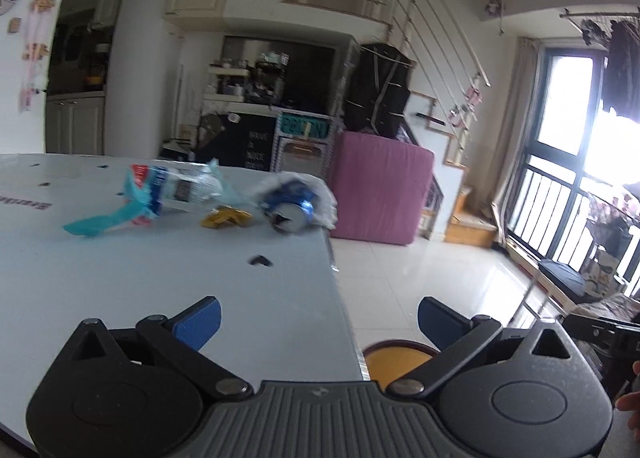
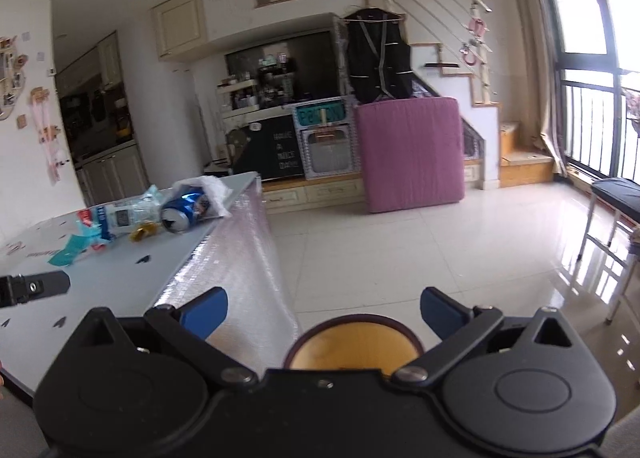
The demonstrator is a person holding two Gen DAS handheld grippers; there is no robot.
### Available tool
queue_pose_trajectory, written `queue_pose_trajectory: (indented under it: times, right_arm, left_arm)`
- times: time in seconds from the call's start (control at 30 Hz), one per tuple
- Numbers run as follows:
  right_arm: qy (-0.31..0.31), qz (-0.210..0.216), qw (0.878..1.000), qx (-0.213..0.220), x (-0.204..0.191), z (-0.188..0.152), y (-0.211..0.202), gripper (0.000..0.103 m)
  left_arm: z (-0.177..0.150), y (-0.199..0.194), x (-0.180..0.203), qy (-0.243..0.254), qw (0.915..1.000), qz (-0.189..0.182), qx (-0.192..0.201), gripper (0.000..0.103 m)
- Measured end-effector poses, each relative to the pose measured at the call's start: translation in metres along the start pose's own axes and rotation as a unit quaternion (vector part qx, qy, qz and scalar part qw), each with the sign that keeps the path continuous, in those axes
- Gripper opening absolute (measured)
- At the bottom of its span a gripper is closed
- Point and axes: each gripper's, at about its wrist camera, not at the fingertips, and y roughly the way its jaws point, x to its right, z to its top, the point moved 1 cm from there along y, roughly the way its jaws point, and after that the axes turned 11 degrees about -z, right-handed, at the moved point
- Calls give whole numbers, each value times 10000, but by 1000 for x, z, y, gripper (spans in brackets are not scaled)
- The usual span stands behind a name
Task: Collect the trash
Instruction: 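Move both tools back over the remaining trash on the table, then grasp the clear wrapper with pen in the left tool while the right tool grasps a white bag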
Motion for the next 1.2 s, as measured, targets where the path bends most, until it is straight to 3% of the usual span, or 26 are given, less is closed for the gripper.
queue_pose_trajectory:
  times: [0.3, 0.6, 0.8, 1.2]
  right_arm:
    - [-83, 445, 9990, -4, -50, 11, 23, 103]
    - [8, 741, 9972, -75, -109, 40, 81, 103]
    - [-32, 859, 9955, -395, -153, 64, 132, 103]
    - [-39, 769, 9880, -1341, -215, 128, 235, 103]
  left_arm:
    - [28, -7, -56, 60, 9987, 443, 259, 103]
    - [62, 27, -115, 418, 9957, 774, 293, 103]
    - [86, 74, -157, 488, 9940, 975, -115, 103]
    - [141, 155, -213, 428, 9922, 925, -715, 103]
